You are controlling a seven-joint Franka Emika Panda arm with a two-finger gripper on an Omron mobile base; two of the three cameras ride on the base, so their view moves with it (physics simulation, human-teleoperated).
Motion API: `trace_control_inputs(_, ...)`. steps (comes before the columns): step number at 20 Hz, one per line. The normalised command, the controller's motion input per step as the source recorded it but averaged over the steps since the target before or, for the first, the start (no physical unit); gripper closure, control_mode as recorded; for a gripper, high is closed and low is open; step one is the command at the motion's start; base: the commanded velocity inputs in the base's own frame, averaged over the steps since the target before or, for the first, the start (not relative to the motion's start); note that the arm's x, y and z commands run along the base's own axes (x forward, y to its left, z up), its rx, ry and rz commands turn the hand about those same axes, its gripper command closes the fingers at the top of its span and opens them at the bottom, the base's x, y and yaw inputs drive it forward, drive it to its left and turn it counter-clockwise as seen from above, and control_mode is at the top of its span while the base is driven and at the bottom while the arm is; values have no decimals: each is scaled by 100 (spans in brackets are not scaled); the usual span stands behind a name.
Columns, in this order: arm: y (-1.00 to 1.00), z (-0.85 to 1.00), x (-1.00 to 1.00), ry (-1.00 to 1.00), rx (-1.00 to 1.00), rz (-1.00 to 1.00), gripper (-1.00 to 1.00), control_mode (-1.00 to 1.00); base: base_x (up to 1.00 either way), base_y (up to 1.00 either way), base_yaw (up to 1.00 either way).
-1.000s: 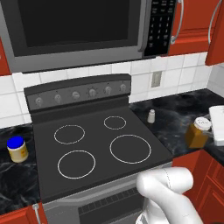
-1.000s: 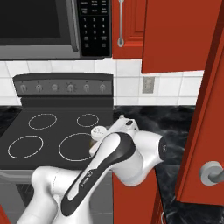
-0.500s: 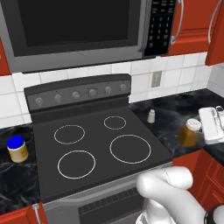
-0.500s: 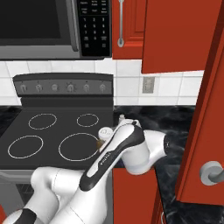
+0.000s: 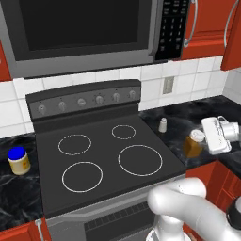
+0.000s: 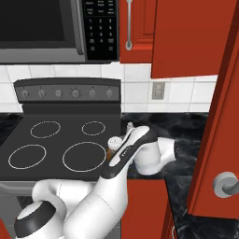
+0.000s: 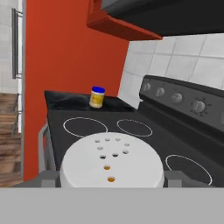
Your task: Collect the turmeric, mayonnaise, and shaker from the cabinet and place them next to the stove.
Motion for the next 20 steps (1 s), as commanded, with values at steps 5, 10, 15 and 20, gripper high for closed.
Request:
trace_control_inputs(5, -6, -22, 44, 0, -1, 2, 100, -100, 0, 0, 0)
trace_control_inputs(10, -12, -23, 32, 0, -2, 1, 100, -100, 0, 0, 0)
trace_control_inputs(15, -11, -19, 31, 0, 0, 3, 100, -100, 0, 0, 0)
trace_control_inputs(20, -2, -20, 38, 0, 0, 5, 100, -100, 0, 0, 0)
